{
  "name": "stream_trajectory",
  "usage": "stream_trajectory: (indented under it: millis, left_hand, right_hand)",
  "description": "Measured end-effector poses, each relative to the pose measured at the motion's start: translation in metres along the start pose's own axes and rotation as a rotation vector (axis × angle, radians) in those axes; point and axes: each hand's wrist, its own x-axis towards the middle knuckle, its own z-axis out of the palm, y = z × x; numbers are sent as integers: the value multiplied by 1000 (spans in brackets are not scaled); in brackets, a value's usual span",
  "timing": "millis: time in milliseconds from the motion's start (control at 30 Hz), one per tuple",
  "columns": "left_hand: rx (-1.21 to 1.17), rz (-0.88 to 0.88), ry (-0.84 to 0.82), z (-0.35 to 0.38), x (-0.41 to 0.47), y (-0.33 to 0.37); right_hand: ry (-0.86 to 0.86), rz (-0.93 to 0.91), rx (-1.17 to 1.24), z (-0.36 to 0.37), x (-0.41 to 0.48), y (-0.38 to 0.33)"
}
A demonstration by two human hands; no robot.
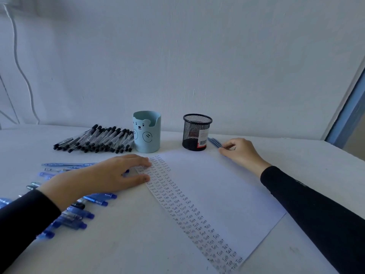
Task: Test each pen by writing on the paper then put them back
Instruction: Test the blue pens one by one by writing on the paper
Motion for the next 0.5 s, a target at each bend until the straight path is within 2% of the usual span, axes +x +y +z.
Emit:
stream_trajectory:
  millis: [167, 267, 367, 500]
  left_hand:
    - [5, -3, 2, 1, 0, -1]
    - [1, 18, 28, -4, -1, 2]
    - [28, -16, 117, -20, -3, -2]
    - [104, -67, 204, -43, -12, -22]
  right_hand:
    - [12, -28, -78, 7, 1, -3]
    - [128, -51, -156, 7, -4, -9]
    - [216, -137, -84, 8, -12, -32]
    - [171, -232, -28, 19, -30, -67]
